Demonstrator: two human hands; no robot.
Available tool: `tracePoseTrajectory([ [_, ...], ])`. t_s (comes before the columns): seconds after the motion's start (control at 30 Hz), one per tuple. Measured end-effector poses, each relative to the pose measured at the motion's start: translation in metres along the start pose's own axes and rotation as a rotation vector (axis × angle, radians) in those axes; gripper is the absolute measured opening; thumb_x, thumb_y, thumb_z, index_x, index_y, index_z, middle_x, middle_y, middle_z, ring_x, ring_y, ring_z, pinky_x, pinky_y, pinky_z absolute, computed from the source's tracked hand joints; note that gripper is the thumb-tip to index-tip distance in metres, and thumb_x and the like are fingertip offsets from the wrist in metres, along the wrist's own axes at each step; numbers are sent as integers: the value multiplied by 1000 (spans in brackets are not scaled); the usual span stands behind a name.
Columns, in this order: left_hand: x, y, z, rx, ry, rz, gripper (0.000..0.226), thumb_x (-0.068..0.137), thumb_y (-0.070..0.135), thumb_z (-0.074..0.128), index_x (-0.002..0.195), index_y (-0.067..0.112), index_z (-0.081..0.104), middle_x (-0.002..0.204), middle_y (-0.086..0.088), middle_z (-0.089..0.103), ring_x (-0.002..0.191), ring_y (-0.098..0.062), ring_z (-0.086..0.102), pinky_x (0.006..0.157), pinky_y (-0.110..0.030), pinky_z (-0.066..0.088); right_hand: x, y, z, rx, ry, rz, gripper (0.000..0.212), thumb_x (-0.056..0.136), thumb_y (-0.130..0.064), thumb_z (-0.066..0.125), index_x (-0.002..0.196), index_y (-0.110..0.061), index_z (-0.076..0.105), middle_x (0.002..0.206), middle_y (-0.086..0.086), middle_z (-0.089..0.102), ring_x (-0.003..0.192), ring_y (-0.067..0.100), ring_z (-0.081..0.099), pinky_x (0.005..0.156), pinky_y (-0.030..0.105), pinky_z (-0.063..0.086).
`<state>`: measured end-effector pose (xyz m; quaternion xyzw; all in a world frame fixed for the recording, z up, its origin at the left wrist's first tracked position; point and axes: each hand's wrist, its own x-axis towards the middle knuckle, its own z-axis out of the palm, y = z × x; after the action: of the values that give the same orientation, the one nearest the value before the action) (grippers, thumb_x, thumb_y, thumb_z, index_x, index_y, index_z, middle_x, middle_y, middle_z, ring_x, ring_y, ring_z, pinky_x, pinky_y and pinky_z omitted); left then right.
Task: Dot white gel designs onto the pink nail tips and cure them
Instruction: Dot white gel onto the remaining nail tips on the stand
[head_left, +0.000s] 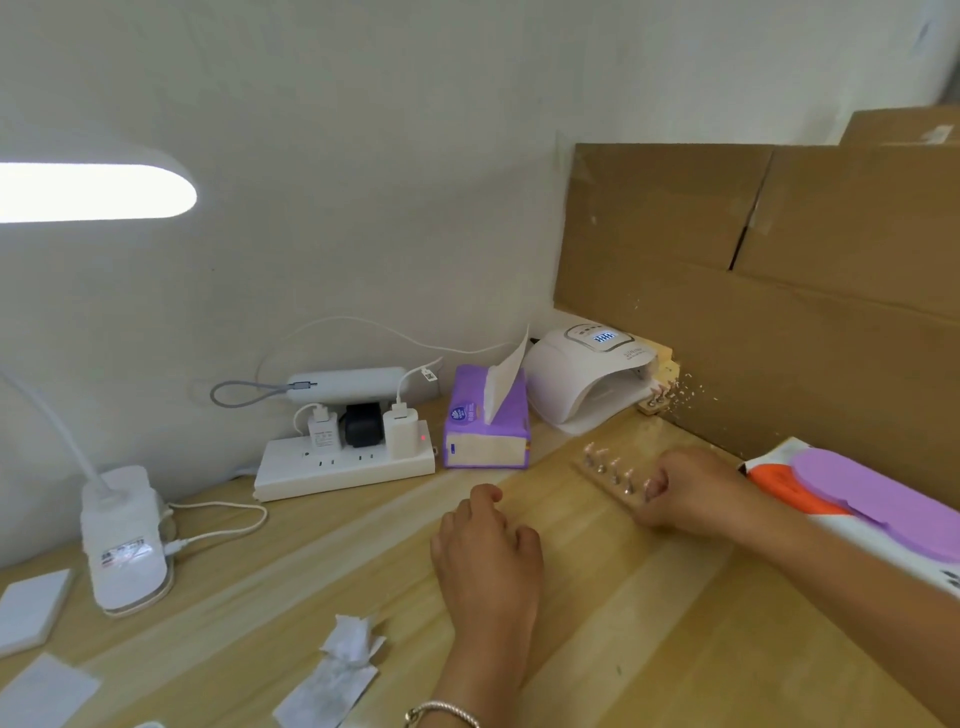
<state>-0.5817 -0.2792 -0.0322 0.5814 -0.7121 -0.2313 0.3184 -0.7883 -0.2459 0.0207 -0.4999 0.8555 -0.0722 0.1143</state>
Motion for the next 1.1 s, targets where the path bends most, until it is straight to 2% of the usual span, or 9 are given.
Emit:
tracePoseTrajectory([
  [0.1,0,0,0,9,4,6,35,89,28,58,124,28,50,104,12,58,110,-13,51,97,-27,31,19,1,-10,31,70,114,38,78,-34,70,51,-14,53,36,-3,53,40,9,53,45,23,35],
  [0.2,1,0,0,14,9,11,33,89,28,58,122,28,51,106,12,59,110,-13,50,96,-26,31,42,-4,-9,184,139,178,35,81,-30,72,57,-10,58,33,-1,54,25,8,49,41,19,39],
  [0.37,2,0,3,40,26,5,33,88,31,59,121,30,53,104,13,61,108,-13,53,93,-26,31,74,-16,0,318,240,218,28,79,-32,74,73,-9,60,62,8,65,53,23,66,61,29,54],
  [0.53,6,0,6,79,24,0,33,87,37,58,120,33,53,105,15,59,109,-11,52,92,-26,32,105,-27,15,434,352,303,30,85,-29,73,99,-5,64,103,16,65,105,32,65,80,31,47],
  [0.63,7,0,7,95,5,-15,34,87,39,56,120,36,50,106,17,56,109,-9,50,91,-25,32,117,-34,28,632,435,247,26,87,-17,72,106,0,66,106,22,69,102,34,67,88,36,52],
  [0.73,8,0,7,106,1,-16,33,87,40,54,119,37,49,105,18,55,109,-8,49,88,-25,30,120,-36,35,642,478,216,14,86,-7,63,98,-2,69,95,21,71,92,34,68,76,32,51],
  [0.83,7,0,6,92,-5,-12,32,87,40,55,118,36,51,105,17,55,108,-8,49,87,-25,30,120,-35,35,544,420,147,17,85,-3,55,95,-8,67,104,16,69,97,33,63,69,29,41],
  [0.97,5,0,5,85,-4,-8,31,87,38,57,118,34,53,106,15,56,108,-11,50,87,-26,30,118,-28,34,604,335,70,22,83,1,54,100,-7,67,110,14,68,101,33,65,79,33,49],
  [1.1,5,1,5,78,1,-6,31,87,38,59,117,35,53,101,16,55,107,-11,51,88,-25,32,105,-30,23,681,738,207,18,88,-9,52,78,-16,65,86,8,68,83,33,59,66,31,38],
])
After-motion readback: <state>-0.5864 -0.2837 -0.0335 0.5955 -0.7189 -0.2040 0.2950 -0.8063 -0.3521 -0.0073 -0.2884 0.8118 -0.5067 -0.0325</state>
